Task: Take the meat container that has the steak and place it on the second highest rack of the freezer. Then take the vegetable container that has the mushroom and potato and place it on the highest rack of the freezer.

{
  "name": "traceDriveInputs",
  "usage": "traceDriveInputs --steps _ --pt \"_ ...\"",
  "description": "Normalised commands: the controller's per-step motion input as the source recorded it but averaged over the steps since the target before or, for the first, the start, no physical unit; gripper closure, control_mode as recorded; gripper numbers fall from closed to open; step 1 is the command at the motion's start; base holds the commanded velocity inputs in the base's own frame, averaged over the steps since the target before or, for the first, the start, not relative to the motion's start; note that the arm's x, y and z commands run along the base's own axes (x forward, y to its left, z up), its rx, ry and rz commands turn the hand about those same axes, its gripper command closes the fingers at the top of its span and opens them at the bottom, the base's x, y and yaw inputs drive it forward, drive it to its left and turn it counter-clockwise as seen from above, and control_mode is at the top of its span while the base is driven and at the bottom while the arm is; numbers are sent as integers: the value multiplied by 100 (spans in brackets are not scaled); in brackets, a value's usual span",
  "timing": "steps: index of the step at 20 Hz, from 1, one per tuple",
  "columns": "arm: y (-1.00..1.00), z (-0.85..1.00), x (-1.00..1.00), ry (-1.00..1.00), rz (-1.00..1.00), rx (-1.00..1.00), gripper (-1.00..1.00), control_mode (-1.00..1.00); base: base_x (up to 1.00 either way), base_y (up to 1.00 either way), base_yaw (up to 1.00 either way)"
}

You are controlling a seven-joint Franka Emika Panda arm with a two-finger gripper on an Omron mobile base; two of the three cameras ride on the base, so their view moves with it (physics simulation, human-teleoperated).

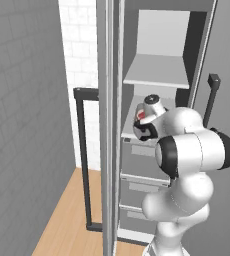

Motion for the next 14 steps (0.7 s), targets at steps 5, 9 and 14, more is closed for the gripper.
traceDriveInputs --steps 5,9,14 --pt "-16 -21 49 0 0 0 100 -100 0 0 0" --pt "-7 -18 60 0 0 0 100 -100 0 0 0" --pt "-8 0 21 -7 -6 3 -100 -100 0 0 0"
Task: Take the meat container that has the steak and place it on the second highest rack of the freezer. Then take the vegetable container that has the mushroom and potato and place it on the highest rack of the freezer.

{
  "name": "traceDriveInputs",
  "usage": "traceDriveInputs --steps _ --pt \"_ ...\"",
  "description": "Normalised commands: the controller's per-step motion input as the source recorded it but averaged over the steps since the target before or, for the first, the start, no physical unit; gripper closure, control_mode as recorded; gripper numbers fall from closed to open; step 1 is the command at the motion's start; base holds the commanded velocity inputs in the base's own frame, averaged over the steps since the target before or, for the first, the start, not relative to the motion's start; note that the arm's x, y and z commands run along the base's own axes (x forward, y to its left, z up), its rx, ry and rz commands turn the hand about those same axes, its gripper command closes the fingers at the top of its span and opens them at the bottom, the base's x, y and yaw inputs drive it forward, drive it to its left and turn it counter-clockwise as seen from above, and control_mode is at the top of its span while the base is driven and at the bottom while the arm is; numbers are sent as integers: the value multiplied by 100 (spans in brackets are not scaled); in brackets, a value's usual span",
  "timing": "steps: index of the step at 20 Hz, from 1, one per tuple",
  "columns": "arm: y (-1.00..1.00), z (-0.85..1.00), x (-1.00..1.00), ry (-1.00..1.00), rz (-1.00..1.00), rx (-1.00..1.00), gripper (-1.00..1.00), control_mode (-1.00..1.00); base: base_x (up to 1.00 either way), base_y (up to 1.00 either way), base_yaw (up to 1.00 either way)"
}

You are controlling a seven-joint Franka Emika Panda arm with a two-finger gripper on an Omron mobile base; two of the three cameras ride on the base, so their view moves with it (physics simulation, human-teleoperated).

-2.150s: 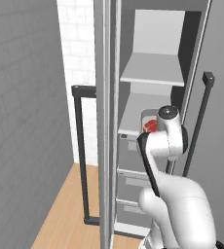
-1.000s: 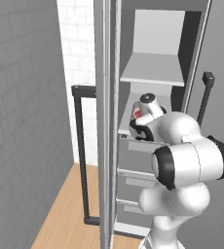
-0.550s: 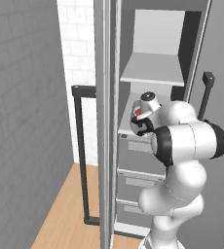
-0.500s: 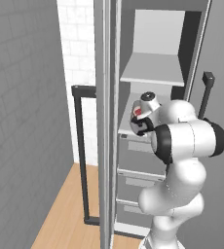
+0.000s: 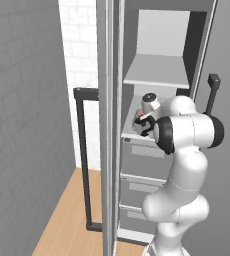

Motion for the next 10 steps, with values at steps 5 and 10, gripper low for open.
traceDriveInputs --steps 5,10 --pt "-5 1 -16 -9 -4 11 -100 -100 0 0 0" --pt "0 23 -66 -13 0 17 -100 -100 0 0 0"
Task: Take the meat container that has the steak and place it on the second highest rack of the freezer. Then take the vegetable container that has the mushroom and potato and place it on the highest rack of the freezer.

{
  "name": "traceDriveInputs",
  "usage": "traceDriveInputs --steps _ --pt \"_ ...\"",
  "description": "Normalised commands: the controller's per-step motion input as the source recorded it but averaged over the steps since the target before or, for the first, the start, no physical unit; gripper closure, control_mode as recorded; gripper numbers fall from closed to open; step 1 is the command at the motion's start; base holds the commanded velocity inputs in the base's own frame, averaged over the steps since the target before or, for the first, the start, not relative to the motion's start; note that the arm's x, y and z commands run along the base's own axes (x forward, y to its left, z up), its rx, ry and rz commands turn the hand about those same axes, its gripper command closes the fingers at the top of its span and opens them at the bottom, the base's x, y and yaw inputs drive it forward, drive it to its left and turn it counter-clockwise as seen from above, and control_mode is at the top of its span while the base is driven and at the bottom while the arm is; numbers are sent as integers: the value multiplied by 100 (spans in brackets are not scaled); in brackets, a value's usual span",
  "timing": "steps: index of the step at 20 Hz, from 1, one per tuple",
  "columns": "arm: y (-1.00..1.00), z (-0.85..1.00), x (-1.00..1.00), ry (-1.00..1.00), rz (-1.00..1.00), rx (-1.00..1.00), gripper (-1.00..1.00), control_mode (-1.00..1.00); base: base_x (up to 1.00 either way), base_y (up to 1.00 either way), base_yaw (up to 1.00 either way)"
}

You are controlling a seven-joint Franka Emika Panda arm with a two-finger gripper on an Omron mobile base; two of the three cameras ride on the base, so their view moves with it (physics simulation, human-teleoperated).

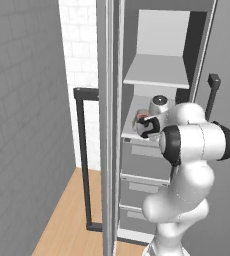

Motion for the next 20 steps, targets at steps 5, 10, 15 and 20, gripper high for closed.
traceDriveInputs --steps 5,10,15,20 --pt "0 86 -34 -13 0 1 -100 -100 0 0 0" --pt "7 88 -53 -3 7 5 -100 -100 0 0 0" --pt "6 10 -100 14 45 17 -100 -100 0 0 0" --pt "6 0 -85 3 72 7 -100 -100 0 0 0"
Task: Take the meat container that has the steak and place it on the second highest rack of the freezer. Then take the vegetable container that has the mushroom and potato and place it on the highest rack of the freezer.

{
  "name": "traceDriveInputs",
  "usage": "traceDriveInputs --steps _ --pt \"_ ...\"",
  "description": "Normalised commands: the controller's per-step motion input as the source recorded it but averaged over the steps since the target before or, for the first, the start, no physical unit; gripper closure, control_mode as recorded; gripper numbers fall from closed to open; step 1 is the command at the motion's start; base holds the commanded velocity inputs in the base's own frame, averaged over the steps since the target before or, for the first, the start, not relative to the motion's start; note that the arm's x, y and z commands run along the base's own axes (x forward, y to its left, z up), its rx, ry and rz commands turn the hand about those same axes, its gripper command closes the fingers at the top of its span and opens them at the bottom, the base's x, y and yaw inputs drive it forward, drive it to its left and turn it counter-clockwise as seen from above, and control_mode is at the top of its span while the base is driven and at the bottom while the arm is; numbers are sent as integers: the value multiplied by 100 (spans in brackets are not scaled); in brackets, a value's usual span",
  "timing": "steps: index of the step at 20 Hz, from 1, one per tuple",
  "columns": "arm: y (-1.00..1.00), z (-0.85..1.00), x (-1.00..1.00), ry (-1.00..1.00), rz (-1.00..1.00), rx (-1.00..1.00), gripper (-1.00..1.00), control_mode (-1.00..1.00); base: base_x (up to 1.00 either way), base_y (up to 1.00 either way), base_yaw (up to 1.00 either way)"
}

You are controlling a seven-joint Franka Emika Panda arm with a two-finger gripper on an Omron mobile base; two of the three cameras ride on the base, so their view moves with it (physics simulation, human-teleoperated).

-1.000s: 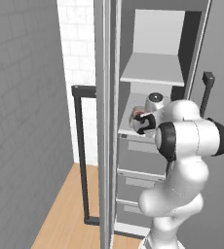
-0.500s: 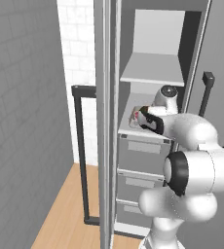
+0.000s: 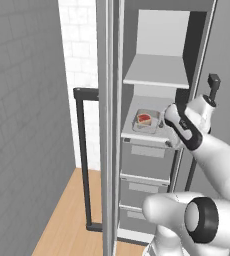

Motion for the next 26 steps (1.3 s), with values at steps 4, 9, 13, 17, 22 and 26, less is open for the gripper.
traceDriveInputs --steps 4,9,13,17,22,26 --pt "16 1 -37 0 89 -12 -100 -100 0 0 0" --pt "32 9 -44 0 86 -29 -100 -100 0 0 0" --pt "-7 2 -86 9 58 -13 -100 -100 0 0 0" --pt "-8 0 -86 4 42 -8 -100 -100 0 0 0" --pt "0 4 -96 -23 27 -43 -100 -100 0 0 0" --pt "0 5 -63 -29 1 -40 -100 -100 0 0 0"
